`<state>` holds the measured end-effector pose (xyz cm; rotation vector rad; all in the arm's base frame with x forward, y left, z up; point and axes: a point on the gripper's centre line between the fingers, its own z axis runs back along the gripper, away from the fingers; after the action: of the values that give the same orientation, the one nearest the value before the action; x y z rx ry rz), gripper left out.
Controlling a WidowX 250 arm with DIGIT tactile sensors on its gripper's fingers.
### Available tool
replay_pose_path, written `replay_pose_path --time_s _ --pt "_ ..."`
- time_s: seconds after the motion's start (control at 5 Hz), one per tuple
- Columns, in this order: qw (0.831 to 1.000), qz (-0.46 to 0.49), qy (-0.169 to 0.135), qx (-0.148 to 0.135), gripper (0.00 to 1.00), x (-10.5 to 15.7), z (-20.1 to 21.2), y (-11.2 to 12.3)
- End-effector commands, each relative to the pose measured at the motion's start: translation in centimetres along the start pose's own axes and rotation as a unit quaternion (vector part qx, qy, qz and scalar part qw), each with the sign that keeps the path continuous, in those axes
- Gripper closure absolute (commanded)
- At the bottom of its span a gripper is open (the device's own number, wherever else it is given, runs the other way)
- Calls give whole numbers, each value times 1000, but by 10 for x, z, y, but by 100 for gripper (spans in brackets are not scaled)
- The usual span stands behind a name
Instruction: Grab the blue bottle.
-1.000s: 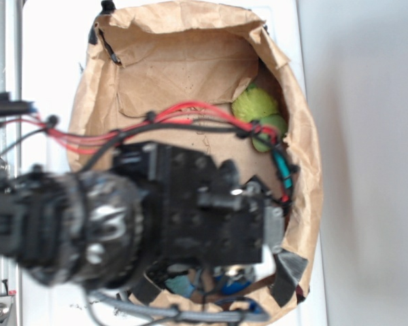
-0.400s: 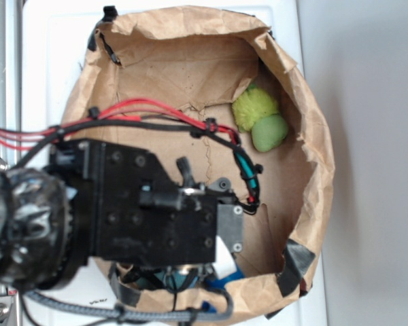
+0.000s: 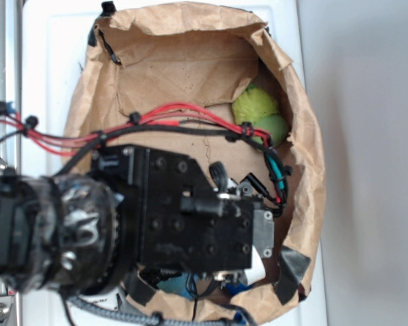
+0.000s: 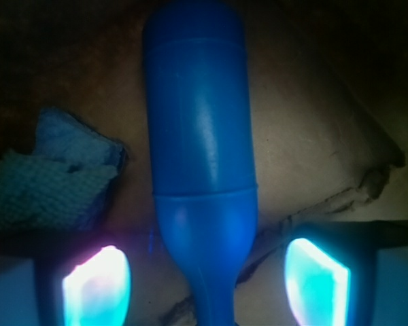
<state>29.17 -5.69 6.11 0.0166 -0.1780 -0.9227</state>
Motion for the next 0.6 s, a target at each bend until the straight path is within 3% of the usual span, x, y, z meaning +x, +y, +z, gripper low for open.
replay_pose_path --time_s 0.0,0.4 --pt "999 -30 -17 11 0 17 9 -8" --pt "999 -26 10 -19 0 22 -12 -12"
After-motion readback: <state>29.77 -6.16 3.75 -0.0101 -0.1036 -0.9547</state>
